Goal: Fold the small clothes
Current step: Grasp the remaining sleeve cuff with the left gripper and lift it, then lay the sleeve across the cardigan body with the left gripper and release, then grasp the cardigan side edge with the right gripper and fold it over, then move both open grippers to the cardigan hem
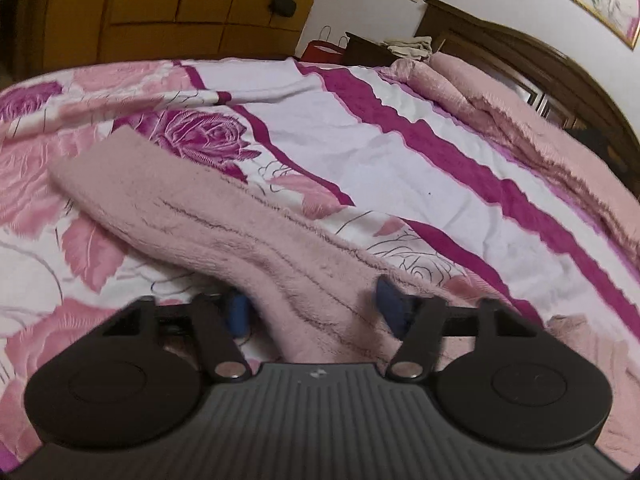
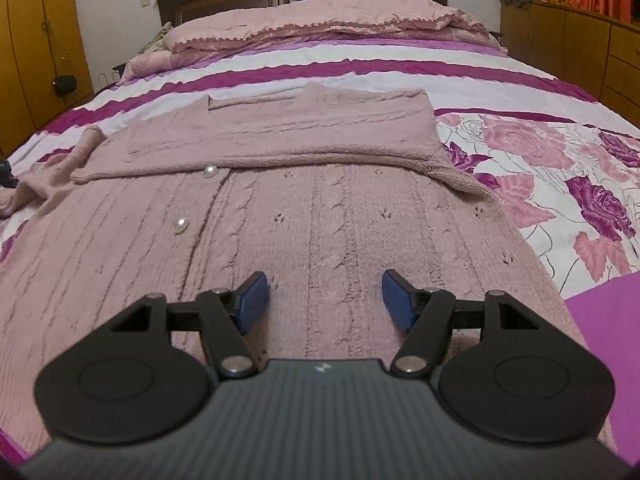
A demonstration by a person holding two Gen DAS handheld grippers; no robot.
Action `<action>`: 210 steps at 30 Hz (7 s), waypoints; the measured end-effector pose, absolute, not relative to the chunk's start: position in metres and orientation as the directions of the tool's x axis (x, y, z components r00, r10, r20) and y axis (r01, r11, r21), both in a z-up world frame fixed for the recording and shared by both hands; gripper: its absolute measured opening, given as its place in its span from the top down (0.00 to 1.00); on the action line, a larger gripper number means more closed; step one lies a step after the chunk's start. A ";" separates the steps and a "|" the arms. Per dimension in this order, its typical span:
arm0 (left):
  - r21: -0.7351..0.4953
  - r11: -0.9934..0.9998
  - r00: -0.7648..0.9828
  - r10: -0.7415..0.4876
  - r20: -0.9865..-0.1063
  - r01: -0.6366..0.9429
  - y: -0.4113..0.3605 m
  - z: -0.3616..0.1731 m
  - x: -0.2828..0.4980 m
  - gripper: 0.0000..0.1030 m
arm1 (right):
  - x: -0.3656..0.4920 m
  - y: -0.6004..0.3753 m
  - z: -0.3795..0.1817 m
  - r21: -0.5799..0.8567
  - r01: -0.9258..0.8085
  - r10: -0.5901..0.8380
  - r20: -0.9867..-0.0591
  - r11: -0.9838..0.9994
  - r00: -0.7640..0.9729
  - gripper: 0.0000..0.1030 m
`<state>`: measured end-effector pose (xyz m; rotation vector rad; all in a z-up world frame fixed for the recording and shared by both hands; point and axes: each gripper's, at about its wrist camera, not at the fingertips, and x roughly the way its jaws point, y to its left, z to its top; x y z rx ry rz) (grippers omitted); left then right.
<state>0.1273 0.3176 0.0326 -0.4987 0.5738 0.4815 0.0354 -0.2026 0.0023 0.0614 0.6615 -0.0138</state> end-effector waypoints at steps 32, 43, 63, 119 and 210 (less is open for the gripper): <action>-0.227 0.947 0.949 0.162 -0.270 -0.226 0.179 0.184 0.101 0.88 | 0.035 -0.245 0.037 0.259 0.098 0.056 -0.529 0.961 0.847 0.34; -0.202 0.979 0.960 -0.053 -0.276 -0.004 0.028 0.188 0.129 0.88 | 0.029 -0.271 0.038 0.308 0.105 0.067 -0.500 0.945 0.863 0.34; -0.143 0.975 0.754 -0.220 -0.619 0.168 -0.105 0.036 0.173 0.41 | 0.034 -0.307 0.012 0.401 0.146 0.101 -0.533 0.904 0.840 0.34; -0.044 0.989 0.650 0.058 -0.758 -0.140 0.096 0.065 0.085 0.28 | 0.205 -0.046 0.052 -0.131 -0.514 0.322 -0.644 0.848 0.694 0.88; 0.055 0.979 0.716 0.181 -0.674 -0.195 0.079 0.029 0.091 0.21 | 0.218 -0.295 0.035 -0.103 -0.102 0.023 -0.585 0.989 0.811 0.90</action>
